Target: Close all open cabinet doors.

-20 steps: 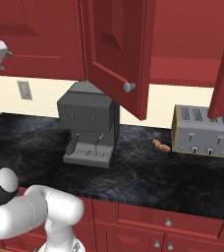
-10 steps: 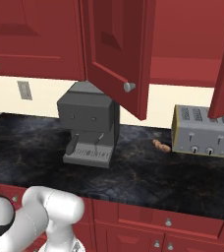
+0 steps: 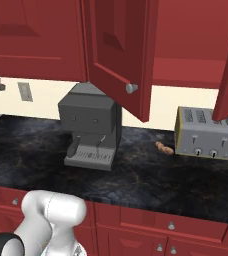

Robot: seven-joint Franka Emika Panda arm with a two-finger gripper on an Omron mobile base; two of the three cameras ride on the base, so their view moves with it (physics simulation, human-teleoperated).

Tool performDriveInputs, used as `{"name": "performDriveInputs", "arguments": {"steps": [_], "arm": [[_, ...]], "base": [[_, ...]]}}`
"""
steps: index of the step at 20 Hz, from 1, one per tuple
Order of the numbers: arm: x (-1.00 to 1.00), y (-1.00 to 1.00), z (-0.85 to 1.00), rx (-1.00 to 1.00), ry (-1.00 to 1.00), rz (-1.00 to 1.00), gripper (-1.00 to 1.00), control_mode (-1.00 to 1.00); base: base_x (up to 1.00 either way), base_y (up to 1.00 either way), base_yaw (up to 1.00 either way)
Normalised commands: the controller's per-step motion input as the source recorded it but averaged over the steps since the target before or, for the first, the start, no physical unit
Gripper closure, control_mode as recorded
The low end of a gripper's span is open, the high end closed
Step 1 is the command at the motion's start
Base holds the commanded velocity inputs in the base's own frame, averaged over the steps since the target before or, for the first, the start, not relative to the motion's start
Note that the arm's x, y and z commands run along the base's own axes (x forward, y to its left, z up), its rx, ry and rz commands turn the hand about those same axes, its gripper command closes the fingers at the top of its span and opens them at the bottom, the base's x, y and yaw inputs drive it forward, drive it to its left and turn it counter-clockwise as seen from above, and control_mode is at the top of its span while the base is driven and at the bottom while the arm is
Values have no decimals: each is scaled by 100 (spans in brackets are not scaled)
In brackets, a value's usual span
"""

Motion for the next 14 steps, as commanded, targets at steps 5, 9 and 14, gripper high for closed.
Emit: {"name": "performDriveInputs", "arguments": {"steps": [5, 9, 14], "arm": [[-37, -54, -19, 12, 0, 0, -100, -100], [0, 0, -7, 0, 0, 0, -100, -100], [-8, -4, 0, 0, -4, 0, -100, -100]], "base": [[0, 0, 0], [0, 0, 0], [0, 0, 0]]}}
